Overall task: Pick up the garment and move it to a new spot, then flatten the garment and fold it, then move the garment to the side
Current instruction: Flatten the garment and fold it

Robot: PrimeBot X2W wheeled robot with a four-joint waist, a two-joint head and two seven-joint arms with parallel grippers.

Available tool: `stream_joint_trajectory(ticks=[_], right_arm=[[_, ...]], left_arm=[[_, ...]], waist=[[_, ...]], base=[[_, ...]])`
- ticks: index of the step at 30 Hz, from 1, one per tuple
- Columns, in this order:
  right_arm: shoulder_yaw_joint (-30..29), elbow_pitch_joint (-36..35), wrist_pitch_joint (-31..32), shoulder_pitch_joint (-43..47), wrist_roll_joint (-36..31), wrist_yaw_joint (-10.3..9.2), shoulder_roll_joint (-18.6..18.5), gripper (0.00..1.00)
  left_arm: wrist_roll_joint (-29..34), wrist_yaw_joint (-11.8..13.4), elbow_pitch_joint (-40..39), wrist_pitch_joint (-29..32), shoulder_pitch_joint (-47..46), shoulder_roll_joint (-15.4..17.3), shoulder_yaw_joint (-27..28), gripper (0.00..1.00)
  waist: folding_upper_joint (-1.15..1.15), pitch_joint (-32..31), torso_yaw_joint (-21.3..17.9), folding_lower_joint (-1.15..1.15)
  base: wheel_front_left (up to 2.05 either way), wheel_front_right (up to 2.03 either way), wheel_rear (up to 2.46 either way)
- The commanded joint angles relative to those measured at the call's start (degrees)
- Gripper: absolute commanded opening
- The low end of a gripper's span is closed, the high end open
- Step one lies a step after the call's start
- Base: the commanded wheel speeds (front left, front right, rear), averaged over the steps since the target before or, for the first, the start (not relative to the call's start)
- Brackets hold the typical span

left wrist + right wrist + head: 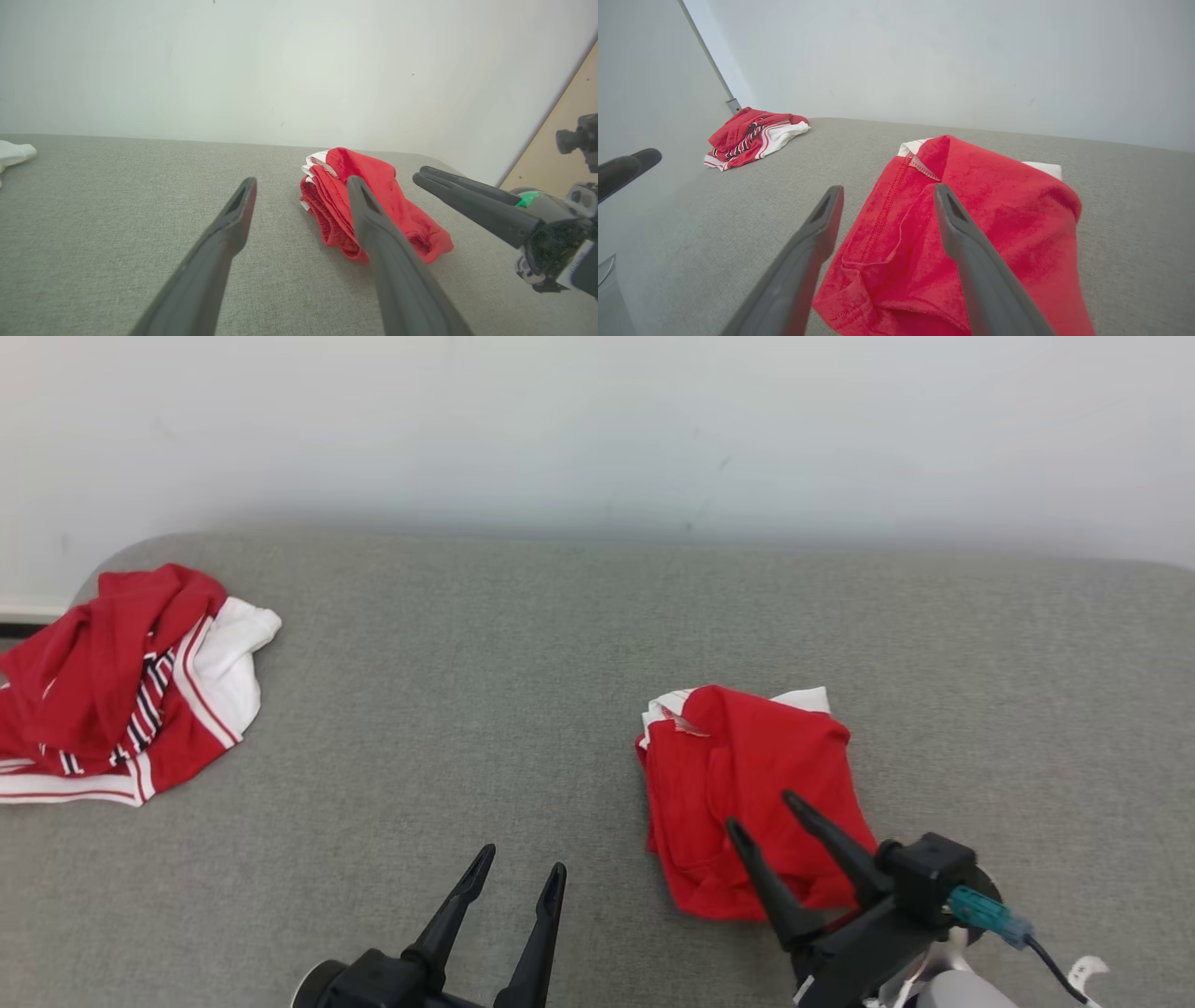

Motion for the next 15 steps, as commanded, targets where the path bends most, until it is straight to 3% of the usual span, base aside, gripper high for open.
stream_joint_trajectory(ticks=[1, 15], right_arm=[[-2.1, -0.7, -1.0, 1.3, -1.6, -0.13, 0.4, 1.0], [-20.3, -6.2, -4.0, 13.5, -17.8, -0.13, 4.9, 1.0]], left_arm=[[0.2, 0.6, 0.0, -0.2, 1.2, -0.3, 0.2, 1.0], [0.0, 3.9, 0.1, -0.1, 3.1, -0.9, 0.9, 1.0]], waist=[[0.0, -1.3, -1.5, 0.0], [0.0, -4.4, -6.6, 0.0]], base=[[0.0, 0.0, 0.0], [0.0, 0.0, 0.0]])
